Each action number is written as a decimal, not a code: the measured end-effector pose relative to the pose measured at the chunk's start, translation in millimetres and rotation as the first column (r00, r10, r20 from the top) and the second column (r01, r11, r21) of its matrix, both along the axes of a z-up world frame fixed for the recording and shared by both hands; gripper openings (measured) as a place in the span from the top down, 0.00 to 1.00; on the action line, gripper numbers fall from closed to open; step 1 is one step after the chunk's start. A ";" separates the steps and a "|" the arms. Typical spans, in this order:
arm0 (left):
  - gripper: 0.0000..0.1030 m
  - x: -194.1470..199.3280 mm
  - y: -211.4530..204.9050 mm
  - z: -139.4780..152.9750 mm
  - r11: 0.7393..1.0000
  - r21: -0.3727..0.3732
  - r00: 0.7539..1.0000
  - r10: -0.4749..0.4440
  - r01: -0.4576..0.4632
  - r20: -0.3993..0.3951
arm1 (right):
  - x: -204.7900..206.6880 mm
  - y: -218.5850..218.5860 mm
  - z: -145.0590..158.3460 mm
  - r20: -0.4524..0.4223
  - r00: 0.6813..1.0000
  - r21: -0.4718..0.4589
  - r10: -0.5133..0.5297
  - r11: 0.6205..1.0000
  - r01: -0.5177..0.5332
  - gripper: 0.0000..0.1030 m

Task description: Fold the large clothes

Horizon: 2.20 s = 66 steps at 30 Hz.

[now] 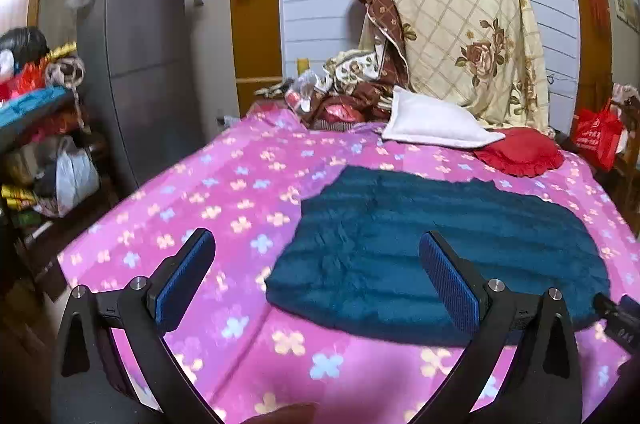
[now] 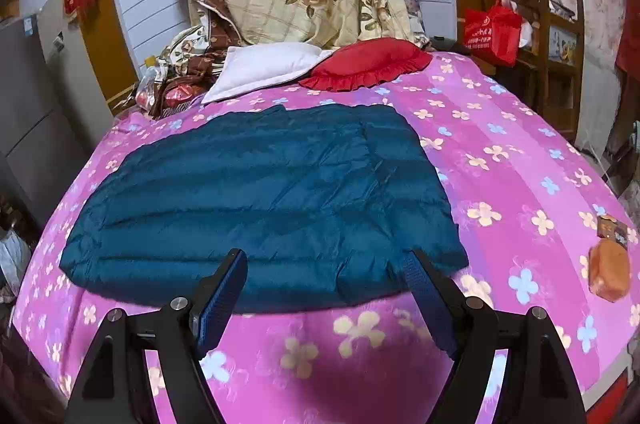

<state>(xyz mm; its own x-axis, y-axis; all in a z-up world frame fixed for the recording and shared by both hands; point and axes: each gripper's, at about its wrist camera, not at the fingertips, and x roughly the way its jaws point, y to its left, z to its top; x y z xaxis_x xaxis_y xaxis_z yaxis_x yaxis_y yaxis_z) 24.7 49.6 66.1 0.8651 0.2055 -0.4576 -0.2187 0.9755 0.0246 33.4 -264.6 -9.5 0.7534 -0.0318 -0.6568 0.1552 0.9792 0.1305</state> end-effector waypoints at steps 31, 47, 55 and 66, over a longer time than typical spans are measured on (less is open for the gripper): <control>0.01 -23.8 -23.7 -40.4 0.993 -0.033 0.977 -0.119 0.115 -0.178 | -28.7 36.5 -5.5 -0.019 0.999 -0.101 0.035 0.994 -0.036 0.24; 0.01 -15.2 -27.6 -52.6 0.989 -0.056 0.963 -0.144 0.135 -0.226 | -24.8 36.8 -14.3 -0.015 0.999 -0.093 0.037 0.995 -0.038 0.23; 0.01 -12.2 -31.5 -58.3 0.987 -0.055 0.957 -0.157 0.148 -0.244 | -20.4 44.2 -21.3 -0.041 0.998 -0.122 0.047 0.991 -0.051 0.23; 0.01 -6.6 -38.6 -64.2 0.984 -0.057 0.948 -0.177 0.168 -0.264 | -18.4 42.5 -21.7 -0.037 0.999 -0.122 0.028 0.992 -0.032 0.23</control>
